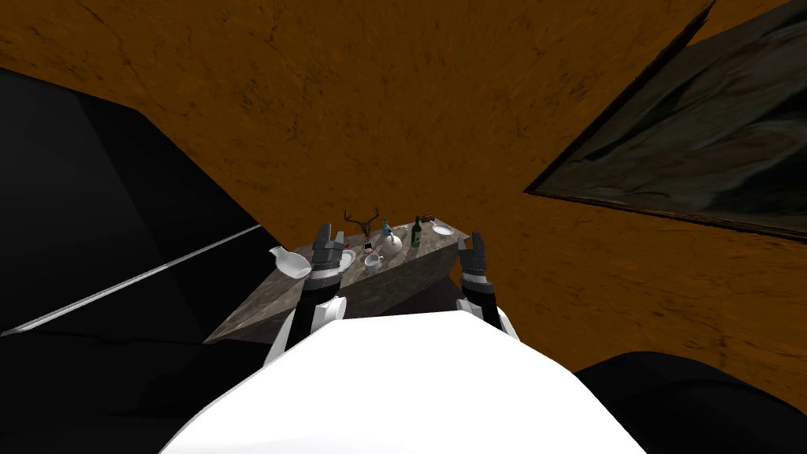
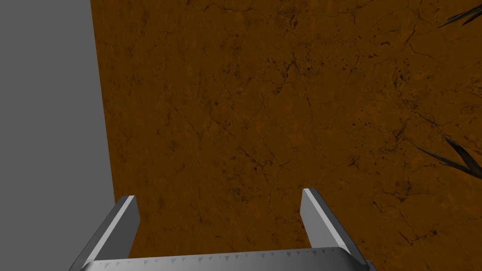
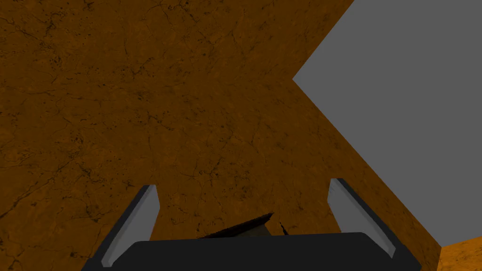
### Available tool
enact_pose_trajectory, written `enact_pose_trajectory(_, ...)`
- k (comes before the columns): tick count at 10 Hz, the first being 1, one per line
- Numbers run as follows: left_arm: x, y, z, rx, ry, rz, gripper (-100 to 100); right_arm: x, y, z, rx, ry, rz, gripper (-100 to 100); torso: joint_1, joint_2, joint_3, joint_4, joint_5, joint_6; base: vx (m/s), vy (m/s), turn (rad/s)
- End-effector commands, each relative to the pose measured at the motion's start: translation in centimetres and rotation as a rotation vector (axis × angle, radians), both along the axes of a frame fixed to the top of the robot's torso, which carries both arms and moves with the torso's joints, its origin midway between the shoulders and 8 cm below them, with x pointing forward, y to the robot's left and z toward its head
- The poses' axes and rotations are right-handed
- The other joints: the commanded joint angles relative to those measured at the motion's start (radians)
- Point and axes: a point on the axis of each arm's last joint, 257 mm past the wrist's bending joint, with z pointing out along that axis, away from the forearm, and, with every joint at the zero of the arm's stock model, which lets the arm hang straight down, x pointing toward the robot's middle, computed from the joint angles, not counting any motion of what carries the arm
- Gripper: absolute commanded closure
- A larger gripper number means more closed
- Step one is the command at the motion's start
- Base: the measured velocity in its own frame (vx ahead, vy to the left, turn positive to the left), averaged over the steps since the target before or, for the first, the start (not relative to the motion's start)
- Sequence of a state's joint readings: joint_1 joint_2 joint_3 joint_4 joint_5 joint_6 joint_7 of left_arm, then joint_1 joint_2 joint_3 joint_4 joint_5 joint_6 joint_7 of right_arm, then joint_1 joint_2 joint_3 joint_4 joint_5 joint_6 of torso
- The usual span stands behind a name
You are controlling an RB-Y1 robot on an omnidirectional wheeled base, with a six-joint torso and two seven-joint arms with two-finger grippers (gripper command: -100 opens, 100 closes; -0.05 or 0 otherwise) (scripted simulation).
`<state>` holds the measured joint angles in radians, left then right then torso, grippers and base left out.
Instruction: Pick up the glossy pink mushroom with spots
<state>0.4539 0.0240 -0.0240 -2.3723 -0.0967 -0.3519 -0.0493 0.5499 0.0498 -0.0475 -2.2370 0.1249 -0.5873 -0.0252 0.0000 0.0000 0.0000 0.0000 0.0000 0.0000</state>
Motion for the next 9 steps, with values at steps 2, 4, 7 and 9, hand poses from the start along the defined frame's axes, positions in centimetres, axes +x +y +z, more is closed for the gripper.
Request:
enact_pose_trajectory(2,1.2,0.5,-1.0,0.017,0.053,-0.001,-100,0.0,0.0,0.0,0.0,0.0,0.0,0,0.001,0.002,0.001,0.0,0.0,0.0,-0.049,0.014,0.014)
enact_pose_trajectory(4,2.2,1.1,-2.0,0.024,0.098,0.005,-100,0.0,0.0,0.0,0.0,0.0,0.0,0,0.002,0.004,0.002,0.001,0.0,0.0,-0.051,0.025,-0.02)
enact_pose_trajectory(7,4.3,2.6,-4.0,0.032,0.186,0.025,-100,0.0,0.0,0.0,0.0,0.0,0.0,0,0.002,0.002,0.001,0.0,0.0,0.0,-0.027,0.016,-0.056)
enact_pose_trajectory(9,5.2,3.3,-4.9,0.031,0.226,0.036,-100,0.0,0.0,0.0,0.0,0.0,0.0,0,0.001,0.001,0.001,0.0,0.0,0.0,-0.013,0.014,-0.041)
